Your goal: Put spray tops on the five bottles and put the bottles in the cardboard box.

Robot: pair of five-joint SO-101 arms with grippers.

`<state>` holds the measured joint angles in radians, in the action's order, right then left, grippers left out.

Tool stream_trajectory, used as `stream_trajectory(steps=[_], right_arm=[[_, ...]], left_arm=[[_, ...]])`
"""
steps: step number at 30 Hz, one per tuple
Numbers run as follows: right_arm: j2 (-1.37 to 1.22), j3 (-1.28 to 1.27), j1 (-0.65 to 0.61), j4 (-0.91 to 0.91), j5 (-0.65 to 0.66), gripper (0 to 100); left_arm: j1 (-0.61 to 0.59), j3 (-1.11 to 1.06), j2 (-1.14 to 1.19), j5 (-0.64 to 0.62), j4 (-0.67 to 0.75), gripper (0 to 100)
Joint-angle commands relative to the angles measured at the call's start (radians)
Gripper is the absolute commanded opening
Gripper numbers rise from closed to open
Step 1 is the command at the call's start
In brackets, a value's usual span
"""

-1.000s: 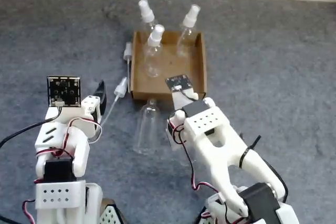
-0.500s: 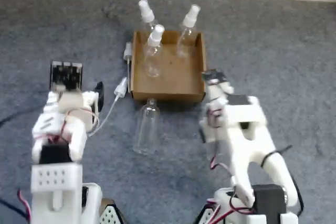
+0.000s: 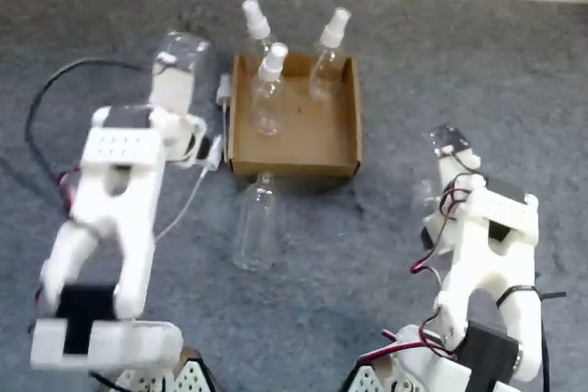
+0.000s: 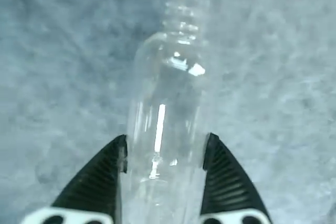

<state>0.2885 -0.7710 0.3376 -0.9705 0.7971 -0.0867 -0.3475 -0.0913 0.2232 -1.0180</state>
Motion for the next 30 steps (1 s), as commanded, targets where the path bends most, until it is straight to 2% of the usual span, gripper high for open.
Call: stream_trajectory(steps=[1,10,15,21,25,30], right_arm=[[0.002,0.005,0.03,0.054,0.018,0.5],[-0.022,0.105,0.028,0.041,0.064,0.6],[-0.176,0.272,0.025,-0.07,0.064,0.6],[-0.292,0.406,0.022,-0.088,0.068,0.8],[-0.292,0.409,0.019,-0.09,0.069,7.8],[-0.294,0.407,0.018,-0.137,0.066,15.1]], left_arm=[[0.062,0.22,0.18,0.006,-0.038,18],[0.065,0.424,0.461,0.011,-0.075,17],[0.062,0.473,0.552,0.011,-0.074,17],[0.056,0.498,0.605,0.011,-0.078,5],[0.028,0.512,0.599,0.011,-0.137,0],[-0.044,0.535,0.521,0.008,-0.256,0]])
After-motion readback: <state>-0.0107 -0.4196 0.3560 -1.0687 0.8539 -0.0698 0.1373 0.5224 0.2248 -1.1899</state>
